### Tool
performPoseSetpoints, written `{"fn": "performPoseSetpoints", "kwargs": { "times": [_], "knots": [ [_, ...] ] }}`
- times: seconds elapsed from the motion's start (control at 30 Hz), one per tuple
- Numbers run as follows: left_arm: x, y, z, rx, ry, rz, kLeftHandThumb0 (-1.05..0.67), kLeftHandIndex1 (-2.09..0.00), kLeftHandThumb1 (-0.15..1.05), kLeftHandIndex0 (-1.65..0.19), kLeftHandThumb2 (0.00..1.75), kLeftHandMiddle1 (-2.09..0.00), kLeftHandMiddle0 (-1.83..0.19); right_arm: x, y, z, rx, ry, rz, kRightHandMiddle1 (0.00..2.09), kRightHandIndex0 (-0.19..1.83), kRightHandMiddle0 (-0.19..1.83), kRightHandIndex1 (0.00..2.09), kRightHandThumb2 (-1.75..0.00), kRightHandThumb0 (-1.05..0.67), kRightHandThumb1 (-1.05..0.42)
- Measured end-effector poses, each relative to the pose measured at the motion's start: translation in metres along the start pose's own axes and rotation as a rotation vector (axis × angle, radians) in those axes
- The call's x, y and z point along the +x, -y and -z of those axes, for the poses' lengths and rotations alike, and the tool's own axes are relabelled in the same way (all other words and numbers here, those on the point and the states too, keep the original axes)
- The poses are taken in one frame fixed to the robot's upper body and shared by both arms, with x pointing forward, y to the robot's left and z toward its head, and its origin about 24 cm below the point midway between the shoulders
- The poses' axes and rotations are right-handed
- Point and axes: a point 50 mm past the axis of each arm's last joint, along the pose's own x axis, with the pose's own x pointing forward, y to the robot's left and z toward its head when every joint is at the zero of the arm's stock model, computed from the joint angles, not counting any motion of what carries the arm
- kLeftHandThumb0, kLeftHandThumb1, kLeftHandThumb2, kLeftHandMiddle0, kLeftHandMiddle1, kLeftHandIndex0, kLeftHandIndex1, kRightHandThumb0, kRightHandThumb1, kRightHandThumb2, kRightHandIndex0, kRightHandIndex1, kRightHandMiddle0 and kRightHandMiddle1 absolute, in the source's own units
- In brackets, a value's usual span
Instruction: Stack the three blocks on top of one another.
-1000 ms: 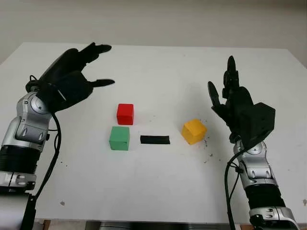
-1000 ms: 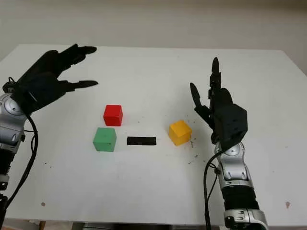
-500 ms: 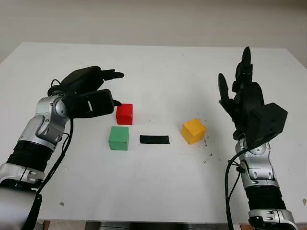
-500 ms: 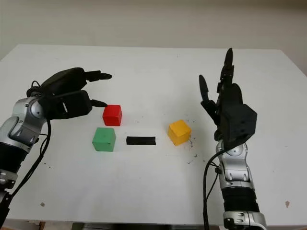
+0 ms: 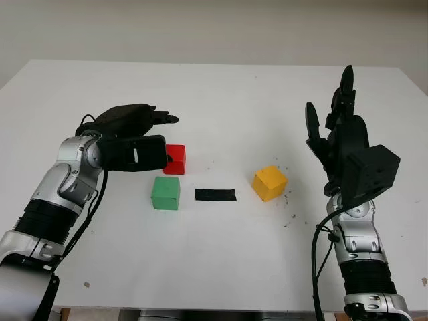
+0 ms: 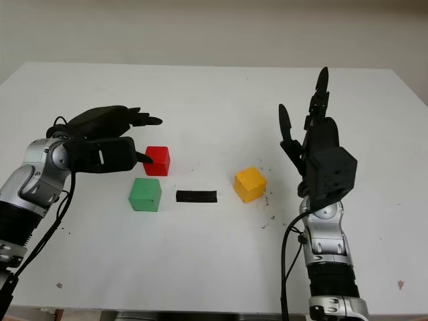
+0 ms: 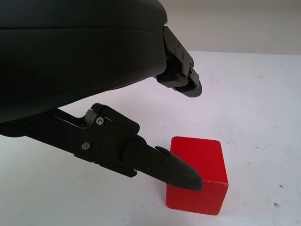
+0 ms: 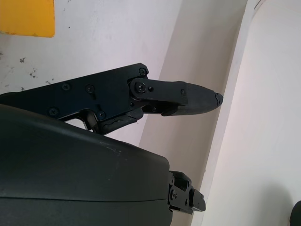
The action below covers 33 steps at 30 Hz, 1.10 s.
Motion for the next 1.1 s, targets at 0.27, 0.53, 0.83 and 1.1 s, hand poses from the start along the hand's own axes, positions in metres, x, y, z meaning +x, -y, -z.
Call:
{"fn": "performPoseSetpoints", "kwargs": {
  "times": [0.27,0.53,0.83,1.1],
  "knots": [
    [0.001,0.007,0.0,0.026,0.005,0.02,-0.7,-0.17,0.87,-0.41,0.05,-0.06,-0.13,0.0,-0.001,0.001,-0.026,-0.006,0.004,0.05,-0.16,-0.14,0.05,-0.45,-0.63,-1.05],
    [0.002,0.011,-0.001,0.074,-0.003,0.009,-0.65,-0.2,0.86,-0.45,0.05,-0.07,-0.16,-0.001,-0.002,0.002,-0.017,-0.017,-0.003,0.05,-0.18,-0.14,0.05,-0.45,-0.62,-1.05],
    [0.006,0.023,-0.003,0.186,-0.024,-0.07,-0.58,-0.46,0.89,-0.51,0.06,-0.07,-0.32,-0.004,-0.003,0.006,0.017,-0.033,-0.024,0.05,-0.19,-0.15,0.03,-0.45,-0.61,-1.05],
    [0.009,0.031,-0.003,0.146,-0.022,-0.053,-0.56,-0.94,0.92,-0.46,0.06,-0.08,-0.39,-0.005,-0.003,0.006,0.015,-0.033,-0.026,0.05,-0.19,-0.16,0.03,-0.46,-0.61,-1.05]
  ]
}}
